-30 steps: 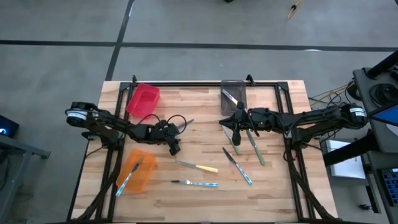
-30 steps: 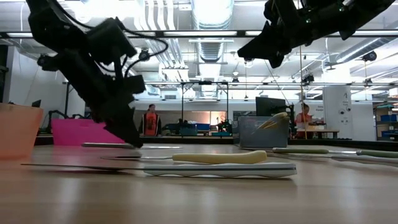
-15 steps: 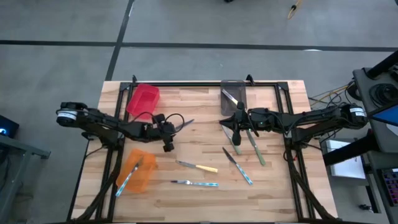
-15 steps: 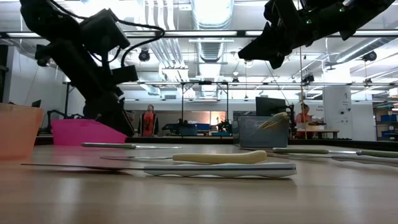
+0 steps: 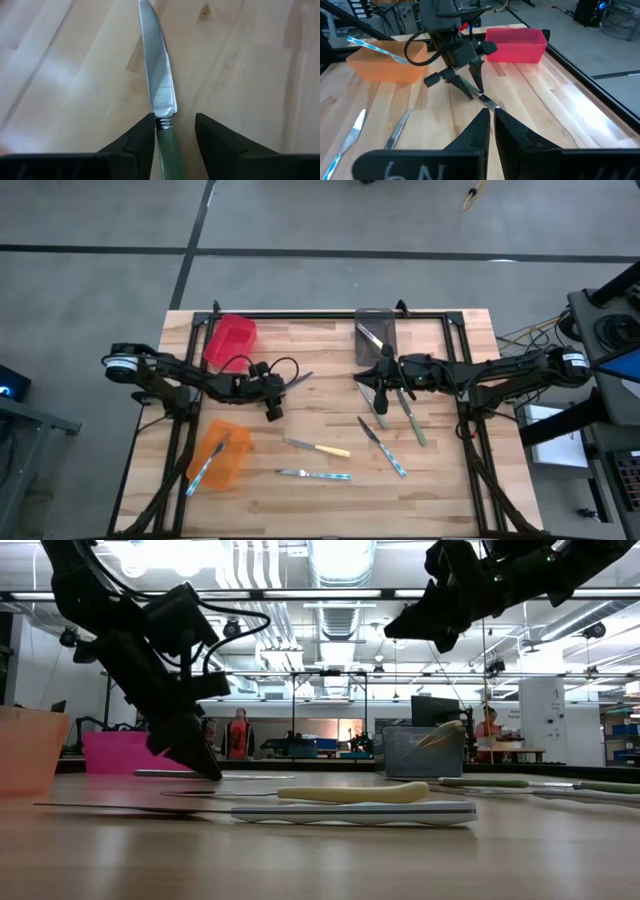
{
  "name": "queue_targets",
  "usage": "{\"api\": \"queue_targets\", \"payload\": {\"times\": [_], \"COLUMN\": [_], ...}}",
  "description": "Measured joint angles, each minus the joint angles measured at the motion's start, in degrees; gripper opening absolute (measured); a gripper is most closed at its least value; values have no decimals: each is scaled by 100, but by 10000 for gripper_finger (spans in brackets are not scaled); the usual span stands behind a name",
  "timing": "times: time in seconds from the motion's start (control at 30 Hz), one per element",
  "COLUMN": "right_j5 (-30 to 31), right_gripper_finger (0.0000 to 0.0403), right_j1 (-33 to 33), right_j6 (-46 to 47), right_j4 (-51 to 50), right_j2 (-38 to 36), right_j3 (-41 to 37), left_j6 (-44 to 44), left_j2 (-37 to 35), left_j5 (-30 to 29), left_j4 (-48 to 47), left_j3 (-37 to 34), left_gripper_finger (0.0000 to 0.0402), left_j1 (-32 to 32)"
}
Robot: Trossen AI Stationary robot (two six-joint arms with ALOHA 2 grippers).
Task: Sort silverware by color (type)
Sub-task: Put the left green knife into the red bin
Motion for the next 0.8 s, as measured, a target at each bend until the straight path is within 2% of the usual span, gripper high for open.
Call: {"api": "queue_targets", "payload": {"times": [0.13,0.33,0.57,0.8], "right_j5": [4,13,13,9], "right_gripper_finger": [18,18,18,18], "right_j1": [0,0,0,0], "right_j6": [0,0,0,0], "right_j4": [0,4,6,0], "right_j2": [0,0,0,0], "right_j3": [-30,-47,-57,-70], "left_j6": [-233,-537,-1044,-1084], "left_j2": [81,78,-52,-306], "left_j5": [17,19,-86,95], "left_j4": [0,-28,-102,-288], "left_j3": [-3,-22,28,163], "left_gripper_finger": [90,16,4,2], "left_j1": [-2,0,9,4]}}
